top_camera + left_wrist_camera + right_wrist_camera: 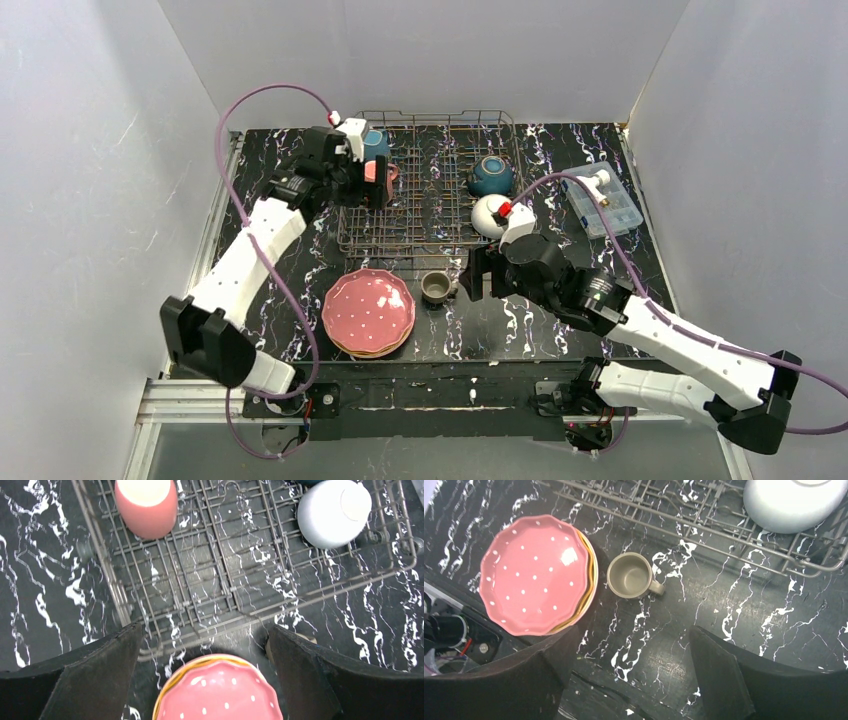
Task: Load the mixed dishes into the dish rack
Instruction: Turn the cup upside down in the dish rack.
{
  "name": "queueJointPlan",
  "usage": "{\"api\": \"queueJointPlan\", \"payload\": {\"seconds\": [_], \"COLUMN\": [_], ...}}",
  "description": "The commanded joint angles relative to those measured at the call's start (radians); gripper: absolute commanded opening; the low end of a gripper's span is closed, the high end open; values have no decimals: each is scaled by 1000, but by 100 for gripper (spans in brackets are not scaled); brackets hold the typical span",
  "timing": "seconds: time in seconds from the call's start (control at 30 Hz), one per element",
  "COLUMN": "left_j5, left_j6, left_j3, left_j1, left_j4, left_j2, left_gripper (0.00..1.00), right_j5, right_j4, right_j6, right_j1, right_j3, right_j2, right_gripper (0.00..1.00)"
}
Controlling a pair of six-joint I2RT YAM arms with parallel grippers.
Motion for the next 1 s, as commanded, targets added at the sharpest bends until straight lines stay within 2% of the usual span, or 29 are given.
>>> {"api": "queueJointPlan", "payload": {"seconds": [0.0,0.17,0.33,0.6,0.97], "left_j5": [12,50,87,153,217], "left_j6": [-63,-106,-145,-170,-151], "left_j3": [-45,-126,-246,-371,-482], "left_j1": [-8,-14,-16,-17,-20], "left_j4": [-110,-179,-183,-193,-185], "left_j2": [-138,-222,-334,-476,-545], "left_gripper": [98,98,98,98,98], "right_j5": [-20,-76,-77,-17,24], "right_j4": [-25,-32,-36,-3,29], "right_j6": [11,31,42,46,2], "right_j1": [-5,-4,-3,-3,-3], "right_j3": [54,57,54,52,62], "right_j2": [27,99,191,311,440], "right_gripper": [85,74,67,63,54]}}
